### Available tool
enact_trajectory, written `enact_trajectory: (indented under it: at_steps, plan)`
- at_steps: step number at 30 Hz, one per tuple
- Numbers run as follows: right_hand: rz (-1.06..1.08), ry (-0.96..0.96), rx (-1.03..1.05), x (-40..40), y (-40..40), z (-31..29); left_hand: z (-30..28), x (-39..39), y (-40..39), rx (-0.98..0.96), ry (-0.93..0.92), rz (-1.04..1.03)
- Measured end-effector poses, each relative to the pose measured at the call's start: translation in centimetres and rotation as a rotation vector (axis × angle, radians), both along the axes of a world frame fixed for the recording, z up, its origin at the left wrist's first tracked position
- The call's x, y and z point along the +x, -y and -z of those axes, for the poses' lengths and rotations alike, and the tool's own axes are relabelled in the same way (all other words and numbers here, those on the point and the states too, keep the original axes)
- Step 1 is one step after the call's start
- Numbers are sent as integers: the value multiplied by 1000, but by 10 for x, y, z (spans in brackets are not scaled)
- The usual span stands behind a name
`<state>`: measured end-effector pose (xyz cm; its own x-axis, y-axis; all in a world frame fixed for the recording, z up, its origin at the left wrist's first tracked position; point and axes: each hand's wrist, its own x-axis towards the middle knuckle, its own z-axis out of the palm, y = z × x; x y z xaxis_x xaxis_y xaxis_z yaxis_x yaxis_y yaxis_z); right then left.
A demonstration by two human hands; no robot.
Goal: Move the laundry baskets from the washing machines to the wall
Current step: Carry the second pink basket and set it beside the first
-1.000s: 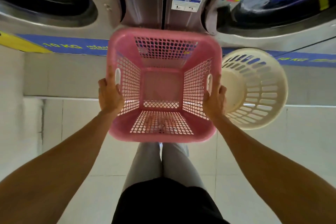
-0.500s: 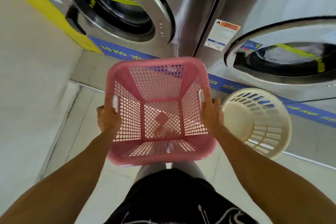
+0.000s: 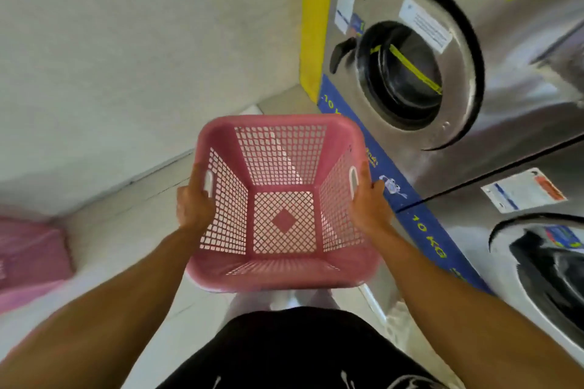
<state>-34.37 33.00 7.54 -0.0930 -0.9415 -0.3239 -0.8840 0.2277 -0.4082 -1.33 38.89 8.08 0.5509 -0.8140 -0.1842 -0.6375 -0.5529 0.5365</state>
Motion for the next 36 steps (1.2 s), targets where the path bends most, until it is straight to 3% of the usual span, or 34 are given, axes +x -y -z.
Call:
enact_trajectory:
  at_steps: [7,15,23,28,36]
  plan:
    - [-266,-37,-53,122,5,-21,1,104,-80,-66,21,-216]
    - [-484,-2,-105,287,-37,-29,1,239,-186,-17,99,-437]
    - [-668,64,-117,417,-66,-14,-9,332,-253,-175,160,-601]
    - [-752,27,-98,486,-66,-8,-1,380,-271,-206,112,-681]
    - [-830,10,-90,588,-32,27,48,462,-271,-46,-72,-740]
